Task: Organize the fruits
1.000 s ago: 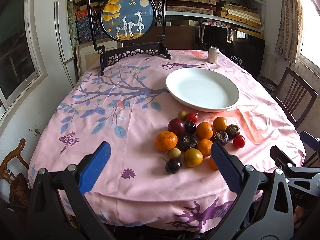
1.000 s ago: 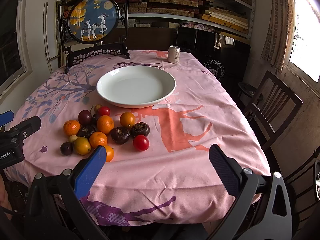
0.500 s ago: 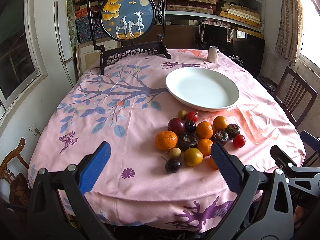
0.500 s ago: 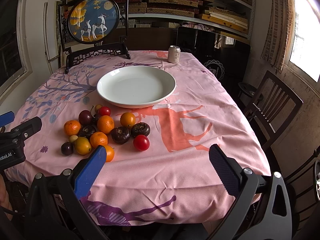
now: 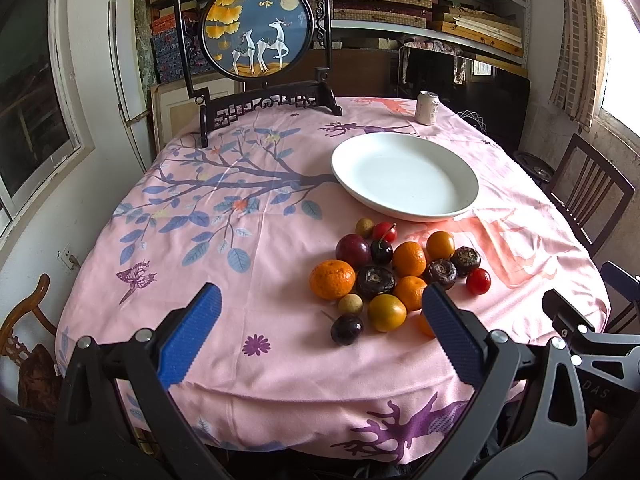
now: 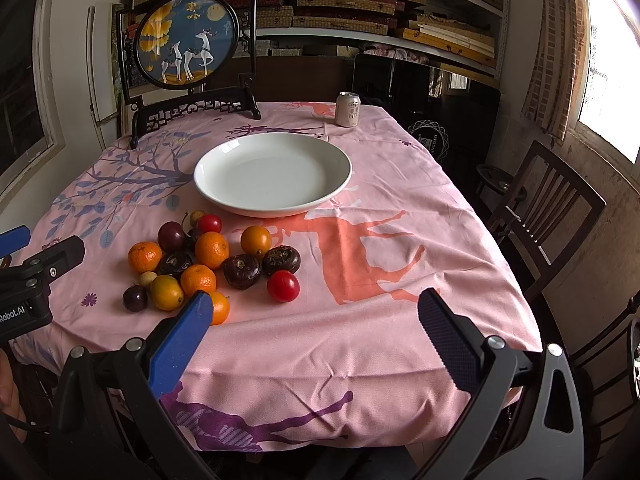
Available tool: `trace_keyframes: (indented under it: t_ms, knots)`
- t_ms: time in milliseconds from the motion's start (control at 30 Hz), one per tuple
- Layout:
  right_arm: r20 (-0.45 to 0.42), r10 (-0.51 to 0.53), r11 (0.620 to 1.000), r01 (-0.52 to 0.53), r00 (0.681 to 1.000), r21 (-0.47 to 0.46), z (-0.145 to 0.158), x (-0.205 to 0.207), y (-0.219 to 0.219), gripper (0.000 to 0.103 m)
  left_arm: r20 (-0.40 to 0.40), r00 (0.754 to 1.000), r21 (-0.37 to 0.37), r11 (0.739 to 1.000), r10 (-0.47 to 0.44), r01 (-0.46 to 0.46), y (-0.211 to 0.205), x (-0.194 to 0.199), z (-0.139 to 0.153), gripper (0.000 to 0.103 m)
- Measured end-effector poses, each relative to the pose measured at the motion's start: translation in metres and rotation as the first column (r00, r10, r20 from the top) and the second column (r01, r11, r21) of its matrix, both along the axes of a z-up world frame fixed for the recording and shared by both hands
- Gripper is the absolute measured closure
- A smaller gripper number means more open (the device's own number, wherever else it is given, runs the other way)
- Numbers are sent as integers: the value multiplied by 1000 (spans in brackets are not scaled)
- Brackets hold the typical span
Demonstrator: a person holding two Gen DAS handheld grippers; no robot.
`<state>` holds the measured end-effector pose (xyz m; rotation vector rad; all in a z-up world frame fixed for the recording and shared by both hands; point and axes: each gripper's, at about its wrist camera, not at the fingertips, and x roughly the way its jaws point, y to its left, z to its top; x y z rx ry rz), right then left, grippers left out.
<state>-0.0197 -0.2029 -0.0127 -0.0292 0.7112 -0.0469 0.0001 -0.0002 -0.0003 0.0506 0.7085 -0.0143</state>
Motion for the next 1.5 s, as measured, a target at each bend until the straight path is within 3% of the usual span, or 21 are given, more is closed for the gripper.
trace_keyframes:
  t_ms: [1167, 1267, 1367, 1400, 1500]
  knots:
    - [-2, 2, 1000, -2, 1000, 1, 2, 0, -3, 1, -14, 1000, -6, 1000, -3, 3, 2, 2, -9, 2]
    - [-11, 32, 999, -32, 999, -1, 1, 1, 0, 1, -48, 999, -6, 1000, 9, -10, 10, 5, -22, 2]
    - [-18, 117, 993, -116, 993, 30, -21, 6, 3, 1, -67, 997, 25, 999, 42, -40, 19, 7, -38, 2]
    - [-18, 149, 988, -148, 989, 42, -29, 7, 4, 2, -77, 996, 34, 998, 51, -49, 23, 9, -42, 2]
    - [-64, 214, 973, -207, 975, 98, -41, 14, 1, 39, -122, 990, 28, 998, 65, -62, 35, 15, -55, 2]
